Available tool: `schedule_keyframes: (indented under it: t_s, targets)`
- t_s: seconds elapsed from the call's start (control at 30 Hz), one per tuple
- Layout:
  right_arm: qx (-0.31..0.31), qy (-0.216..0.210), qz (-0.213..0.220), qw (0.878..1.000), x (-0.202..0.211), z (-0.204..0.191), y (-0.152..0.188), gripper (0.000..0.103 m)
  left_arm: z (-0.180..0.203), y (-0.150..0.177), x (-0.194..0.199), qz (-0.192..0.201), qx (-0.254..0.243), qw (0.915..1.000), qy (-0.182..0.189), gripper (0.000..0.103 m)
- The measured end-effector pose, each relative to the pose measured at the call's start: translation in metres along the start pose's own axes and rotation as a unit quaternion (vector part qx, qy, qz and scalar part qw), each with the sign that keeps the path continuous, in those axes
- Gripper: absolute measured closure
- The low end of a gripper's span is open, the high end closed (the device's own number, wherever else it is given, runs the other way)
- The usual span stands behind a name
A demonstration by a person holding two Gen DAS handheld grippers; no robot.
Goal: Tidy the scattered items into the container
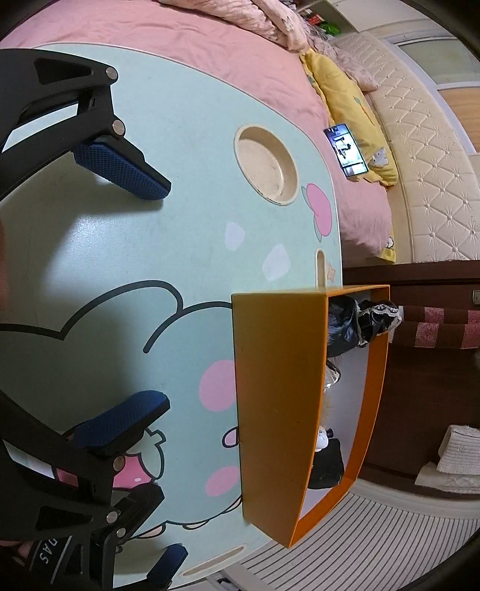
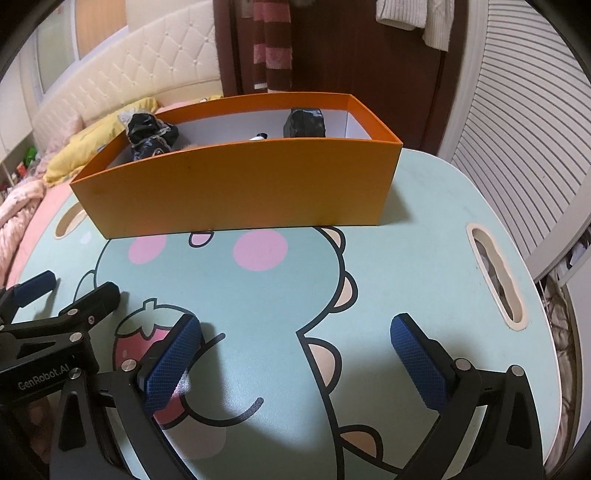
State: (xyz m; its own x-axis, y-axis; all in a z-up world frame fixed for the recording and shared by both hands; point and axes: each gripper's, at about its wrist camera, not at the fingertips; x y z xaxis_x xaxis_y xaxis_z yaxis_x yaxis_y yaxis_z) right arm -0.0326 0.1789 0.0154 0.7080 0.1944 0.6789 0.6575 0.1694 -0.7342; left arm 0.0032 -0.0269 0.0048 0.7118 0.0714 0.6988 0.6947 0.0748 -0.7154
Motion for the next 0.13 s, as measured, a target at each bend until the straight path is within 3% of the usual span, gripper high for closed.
schedule_keyframes:
  t_s: [0.13]
  targets:
    - [0.000, 0.000, 0.000, 1.000, -0.0001, 0.0002, 0.0001, 0.000, 0.0003, -0.0008, -0.0017, 0.001, -0.001, 1.0000, 0.001, 0.000]
Point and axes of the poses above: each gripper's, at about its wrist camera, not at the fingertips, and x roughly against the way its jaws point, z to its right, y to its underside, and after that the axes turned 9 degrees about z, right-handed
